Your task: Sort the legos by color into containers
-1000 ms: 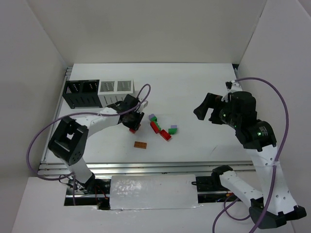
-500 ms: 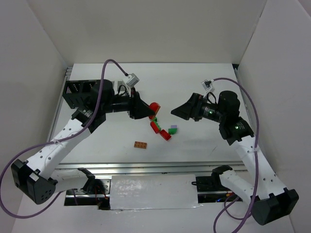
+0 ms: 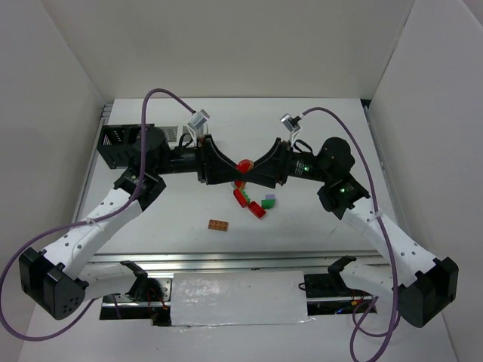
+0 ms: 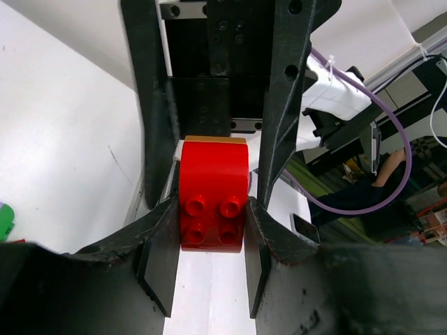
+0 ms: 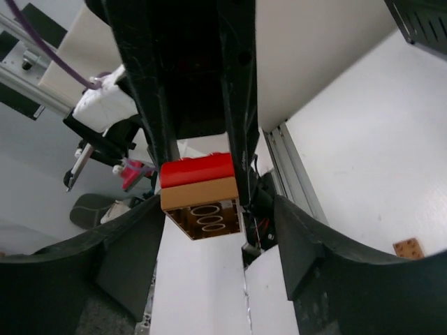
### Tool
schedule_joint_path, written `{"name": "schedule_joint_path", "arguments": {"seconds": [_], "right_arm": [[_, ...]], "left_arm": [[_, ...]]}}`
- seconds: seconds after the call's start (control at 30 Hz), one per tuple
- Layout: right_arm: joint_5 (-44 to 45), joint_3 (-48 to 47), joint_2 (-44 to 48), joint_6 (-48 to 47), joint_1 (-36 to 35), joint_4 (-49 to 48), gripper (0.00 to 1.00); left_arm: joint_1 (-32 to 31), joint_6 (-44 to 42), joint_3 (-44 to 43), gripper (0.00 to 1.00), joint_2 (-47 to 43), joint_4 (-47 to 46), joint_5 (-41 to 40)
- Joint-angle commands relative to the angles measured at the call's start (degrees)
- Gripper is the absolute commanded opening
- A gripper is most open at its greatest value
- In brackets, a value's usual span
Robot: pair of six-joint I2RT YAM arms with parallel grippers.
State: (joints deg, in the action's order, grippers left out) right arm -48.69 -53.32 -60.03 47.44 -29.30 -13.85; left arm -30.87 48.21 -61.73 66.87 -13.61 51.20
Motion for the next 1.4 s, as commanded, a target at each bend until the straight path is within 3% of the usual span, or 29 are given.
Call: {"name": "schedule_joint_path", "arguments": {"seconds": [0.0,0.07,0.1,0.23,0.37,0.47,0.53,0.57,0.77,1.0,1.13,1.37], "right_arm": [[0.4,-0.1,0.8,2.2,-0.5,-10.1,0.65],[0.3,0.2,1.2,2.3,-0.5,-11.8,0.54],[0.5,0.6,1.5,2.2,-0.5,-12.3,0.42],[2.3,2.2,3.3,1.1,-0.5,-13.0,0.36],[3.9,3.4,4.4,-0.2,-0.5,-12.3,0.43],[3.5,4.3,4.5,0.0,-0.1,-13.7,0.41],[4.1,4.5,4.7,0.3,-0.1,-14.4,0.59],[4.3,4.6,4.9,0.4,0.2,-14.4,0.63],[5.5,4.0,5.9,-0.6,1.4,-13.2,0.74],[3.1,3.7,4.4,1.6,2.1,-17.7,0.69],[1.6,3.5,3.6,2.6,2.1,-19.6,0.58],[1.0,4.4,3.6,2.5,2.1,-19.9,0.63]], "left_arm": [[-0.2,3.3,-0.3,0.0,-1.7,-6.6,3.2],[-0.1,3.2,0.2,0.0,-1.8,-6.5,3.1],[-0.1,2.8,0.4,0.0,-1.8,-6.2,2.9],[-0.1,2.9,0.7,0.0,-1.7,-6.2,2.9],[0.1,2.2,-0.2,0.0,-1.6,-5.5,3.2],[0.2,2.2,-0.3,0.0,-1.5,-5.6,3.5],[0.2,2.9,0.1,0.0,-1.5,-6.7,3.9],[0.3,3.1,0.2,0.0,-1.6,-7.0,3.9],[0.3,2.4,0.9,0.0,-2.4,-6.2,3.3],[0.3,3.7,1.5,0.0,-2.4,-7.6,3.6],[0.3,4.4,1.4,0.0,-2.2,-8.5,3.6],[0.4,6.1,1.6,0.0,-1.7,-10.3,3.5]]}}
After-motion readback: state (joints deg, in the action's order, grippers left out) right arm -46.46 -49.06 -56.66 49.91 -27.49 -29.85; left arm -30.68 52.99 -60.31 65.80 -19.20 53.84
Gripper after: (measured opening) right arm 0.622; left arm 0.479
